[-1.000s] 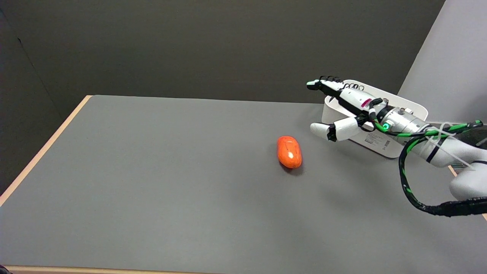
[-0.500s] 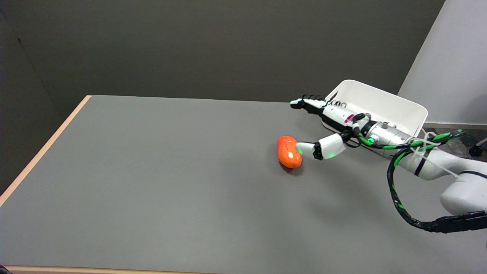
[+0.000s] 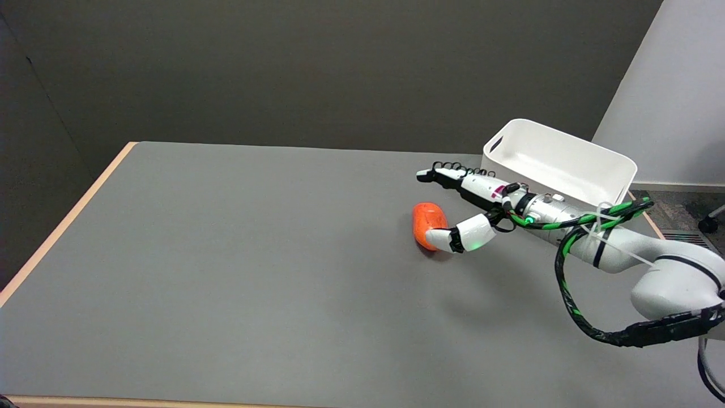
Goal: Pick up mango.
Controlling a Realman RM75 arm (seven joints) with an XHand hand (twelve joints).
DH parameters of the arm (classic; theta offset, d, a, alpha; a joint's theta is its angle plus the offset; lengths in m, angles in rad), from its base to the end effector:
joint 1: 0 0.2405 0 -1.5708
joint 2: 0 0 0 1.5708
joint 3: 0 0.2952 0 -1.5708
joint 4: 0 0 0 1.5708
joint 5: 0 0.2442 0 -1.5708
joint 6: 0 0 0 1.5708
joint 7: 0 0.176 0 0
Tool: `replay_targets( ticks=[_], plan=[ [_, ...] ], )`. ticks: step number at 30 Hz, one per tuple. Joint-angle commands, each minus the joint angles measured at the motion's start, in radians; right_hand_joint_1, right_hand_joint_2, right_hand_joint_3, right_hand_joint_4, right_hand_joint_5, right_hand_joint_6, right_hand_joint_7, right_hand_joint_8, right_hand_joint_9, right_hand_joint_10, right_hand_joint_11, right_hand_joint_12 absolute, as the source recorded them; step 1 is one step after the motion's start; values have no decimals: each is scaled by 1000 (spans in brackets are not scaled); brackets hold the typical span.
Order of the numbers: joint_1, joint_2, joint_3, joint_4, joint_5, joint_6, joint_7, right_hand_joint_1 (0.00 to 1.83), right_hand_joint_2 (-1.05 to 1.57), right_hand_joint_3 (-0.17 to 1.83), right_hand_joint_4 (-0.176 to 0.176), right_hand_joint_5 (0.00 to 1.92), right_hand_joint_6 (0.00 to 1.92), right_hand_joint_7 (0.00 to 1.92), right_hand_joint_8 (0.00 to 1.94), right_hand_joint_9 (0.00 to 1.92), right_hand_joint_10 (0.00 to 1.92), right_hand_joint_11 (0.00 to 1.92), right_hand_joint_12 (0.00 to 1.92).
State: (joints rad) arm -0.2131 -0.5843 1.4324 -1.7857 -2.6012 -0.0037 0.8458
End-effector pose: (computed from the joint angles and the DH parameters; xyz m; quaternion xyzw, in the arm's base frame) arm -0.2436 -0.3634 0.3810 0.7524 -0.2434 0.0621 0.6089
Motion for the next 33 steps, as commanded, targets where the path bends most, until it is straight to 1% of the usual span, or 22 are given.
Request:
replay_targets(
  ticks=[1,4,9,12,14,16,18,21,29,32,33],
  plan=[
    [107,-81,-75,133,-1,-3,-10,597,468,916,-3,31,363,50,175,-1,178,-1,662],
    [122,-109,-61,157,-3,27,-36,606,473,919,-3,30,371,49,184,-1,178,-1,668],
    [143,-98,-54,159,-3,16,-48,613,480,923,-5,29,383,46,210,-1,185,-1,668],
    [168,-94,-72,184,-3,13,-45,615,480,923,-6,30,384,45,215,-1,188,-1,660],
    [200,-94,-104,204,-3,17,-45,617,480,923,-6,31,385,46,218,-1,190,-1,651],
    [265,-92,-174,237,-3,17,-41,619,480,923,-7,32,386,46,220,-1,190,-1,645],
    [304,-81,-214,253,-3,15,-41,620,480,923,-8,33,387,46,221,-1,188,-1,642],
    [339,-74,-263,278,-1,12,-34,621,480,922,-8,34,388,46,222,-1,187,-1,638],
    [431,-67,-373,330,-1,2,-9,620,477,920,-8,36,392,47,229,-1,189,-1,634],
    [441,-64,-389,339,0,-9,-3,620,477,920,-8,36,393,47,230,-1,189,-1,634],
    [441,-64,-391,340,0,-11,-2,585,486,912,-6,41,382,48,230,-1,195,-1,645]
  ],
)
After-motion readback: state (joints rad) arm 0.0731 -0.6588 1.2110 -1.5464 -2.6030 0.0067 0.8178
